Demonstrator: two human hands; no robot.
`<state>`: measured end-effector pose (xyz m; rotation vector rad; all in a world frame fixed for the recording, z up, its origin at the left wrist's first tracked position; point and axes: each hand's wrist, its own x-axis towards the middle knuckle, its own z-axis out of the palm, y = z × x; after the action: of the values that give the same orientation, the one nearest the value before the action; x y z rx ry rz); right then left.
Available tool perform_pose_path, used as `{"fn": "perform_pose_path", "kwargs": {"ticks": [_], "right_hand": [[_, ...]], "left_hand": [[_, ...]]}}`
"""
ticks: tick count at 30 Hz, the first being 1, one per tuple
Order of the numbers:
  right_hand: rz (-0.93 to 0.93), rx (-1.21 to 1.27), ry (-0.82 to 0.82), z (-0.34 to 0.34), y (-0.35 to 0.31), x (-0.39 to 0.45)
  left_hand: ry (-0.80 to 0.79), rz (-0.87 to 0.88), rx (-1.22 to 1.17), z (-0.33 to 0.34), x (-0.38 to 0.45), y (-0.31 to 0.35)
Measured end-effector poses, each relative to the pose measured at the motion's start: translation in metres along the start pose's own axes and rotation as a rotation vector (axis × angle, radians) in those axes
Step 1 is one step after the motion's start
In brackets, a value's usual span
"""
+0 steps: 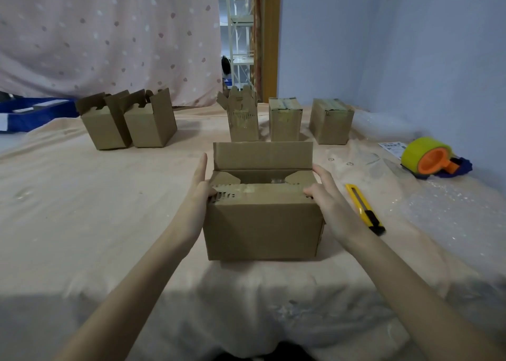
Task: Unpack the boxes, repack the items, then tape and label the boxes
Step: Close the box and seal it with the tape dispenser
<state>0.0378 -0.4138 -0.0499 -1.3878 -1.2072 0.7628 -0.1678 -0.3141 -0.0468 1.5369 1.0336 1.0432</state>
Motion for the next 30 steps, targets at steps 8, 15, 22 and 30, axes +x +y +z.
{"fn": "perform_pose_path", "kwargs": {"ticks": [8, 15, 22, 30], "right_hand": [[-0.193, 0.029, 0.025, -0.006, 0.006, 0.002], [-0.395, -0.149, 0.034, -0.016, 0.01, 0.004], [-0.64, -0.754, 0.054, -0.021, 0.014, 0.002], [-0.731, -1.033, -0.186, -0.01, 0.003, 0.003]], "left_hand": [[-0.073, 0.296, 0.081, -0.007, -0.025, 0.006], [-0.041, 0.538, 0.446, -0.019, -0.027, 0.001], [-0.133, 0.706, 0.705, -0.026, -0.03, -0.008], [-0.324, 0.643, 0.74, -0.029, -0.028, -0.003]]}}
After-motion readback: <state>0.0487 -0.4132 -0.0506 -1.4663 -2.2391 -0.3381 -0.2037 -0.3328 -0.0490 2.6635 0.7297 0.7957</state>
